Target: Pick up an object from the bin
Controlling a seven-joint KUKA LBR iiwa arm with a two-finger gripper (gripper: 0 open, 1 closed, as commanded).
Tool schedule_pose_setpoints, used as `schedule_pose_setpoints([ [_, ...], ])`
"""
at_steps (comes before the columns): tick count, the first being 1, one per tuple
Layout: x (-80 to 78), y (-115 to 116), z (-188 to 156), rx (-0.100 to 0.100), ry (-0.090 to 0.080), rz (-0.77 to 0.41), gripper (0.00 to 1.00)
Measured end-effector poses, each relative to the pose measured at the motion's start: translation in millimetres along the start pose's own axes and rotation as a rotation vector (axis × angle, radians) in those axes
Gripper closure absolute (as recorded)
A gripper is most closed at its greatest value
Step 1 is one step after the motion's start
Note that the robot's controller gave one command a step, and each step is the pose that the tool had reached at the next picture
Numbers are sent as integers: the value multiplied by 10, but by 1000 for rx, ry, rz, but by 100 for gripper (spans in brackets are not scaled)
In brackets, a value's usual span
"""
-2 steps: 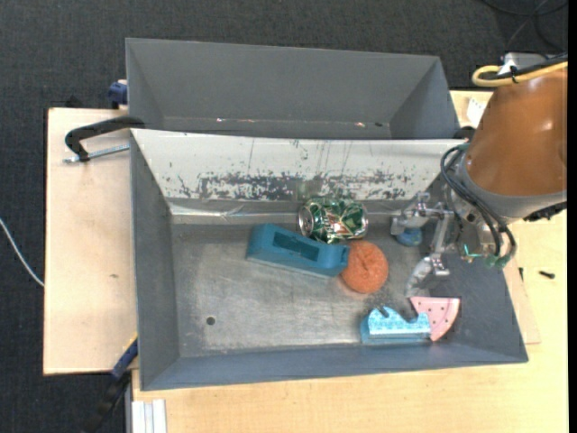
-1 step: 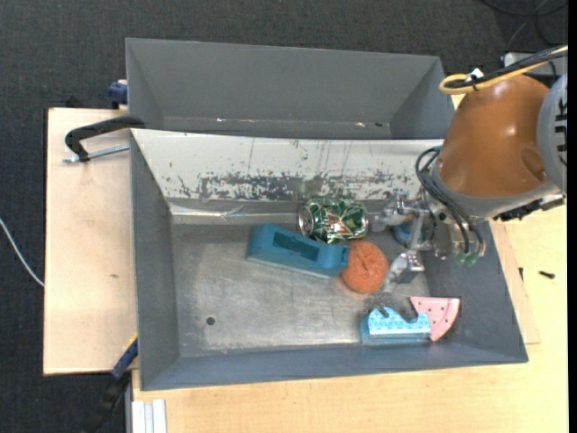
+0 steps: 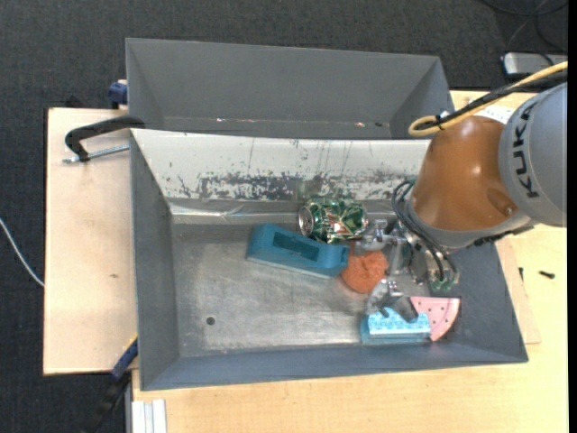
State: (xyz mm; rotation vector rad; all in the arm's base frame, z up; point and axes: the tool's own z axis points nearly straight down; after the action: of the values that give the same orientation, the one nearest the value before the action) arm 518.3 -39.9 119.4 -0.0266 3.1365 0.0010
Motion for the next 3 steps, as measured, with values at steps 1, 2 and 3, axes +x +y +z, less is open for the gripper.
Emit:
schedule_pose_setpoints([
  [1, -438, 15, 402, 1, -15, -96, 100],
  [2, -438, 15, 402, 1, -15, -96, 100],
  [3, -435, 28, 28, 1, 6, -89, 100],
])
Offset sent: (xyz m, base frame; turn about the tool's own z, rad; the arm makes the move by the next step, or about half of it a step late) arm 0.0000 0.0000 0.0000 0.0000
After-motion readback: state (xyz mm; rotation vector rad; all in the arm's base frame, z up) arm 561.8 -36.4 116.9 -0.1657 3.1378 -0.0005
